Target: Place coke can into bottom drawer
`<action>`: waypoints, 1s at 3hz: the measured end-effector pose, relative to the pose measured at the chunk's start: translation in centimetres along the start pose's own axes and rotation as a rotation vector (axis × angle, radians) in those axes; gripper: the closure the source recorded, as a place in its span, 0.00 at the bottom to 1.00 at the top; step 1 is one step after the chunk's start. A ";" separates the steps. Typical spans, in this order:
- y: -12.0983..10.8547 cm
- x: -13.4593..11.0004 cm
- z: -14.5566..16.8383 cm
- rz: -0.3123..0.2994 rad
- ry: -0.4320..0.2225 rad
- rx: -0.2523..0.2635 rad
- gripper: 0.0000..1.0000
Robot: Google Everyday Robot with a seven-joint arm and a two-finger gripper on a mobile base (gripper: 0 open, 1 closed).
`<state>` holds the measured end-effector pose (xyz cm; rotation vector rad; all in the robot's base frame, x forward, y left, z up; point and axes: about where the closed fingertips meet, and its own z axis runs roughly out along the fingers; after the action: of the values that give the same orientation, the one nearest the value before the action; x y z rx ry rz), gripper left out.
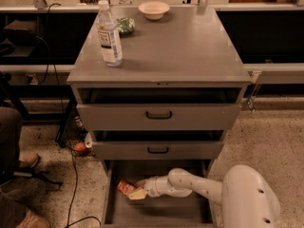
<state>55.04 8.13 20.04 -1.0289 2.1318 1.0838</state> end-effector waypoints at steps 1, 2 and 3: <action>-0.3 -0.1 0.2 -0.003 -0.001 -0.011 0.22; -0.7 0.0 -0.1 0.007 -0.004 -0.017 0.00; -1.0 0.2 -0.6 0.014 -0.006 -0.014 0.00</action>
Offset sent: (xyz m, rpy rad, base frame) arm 0.0105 -0.0081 -0.0016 0.0179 0.0116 0.0065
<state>55.64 7.19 19.74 -1.0168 2.1324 1.1086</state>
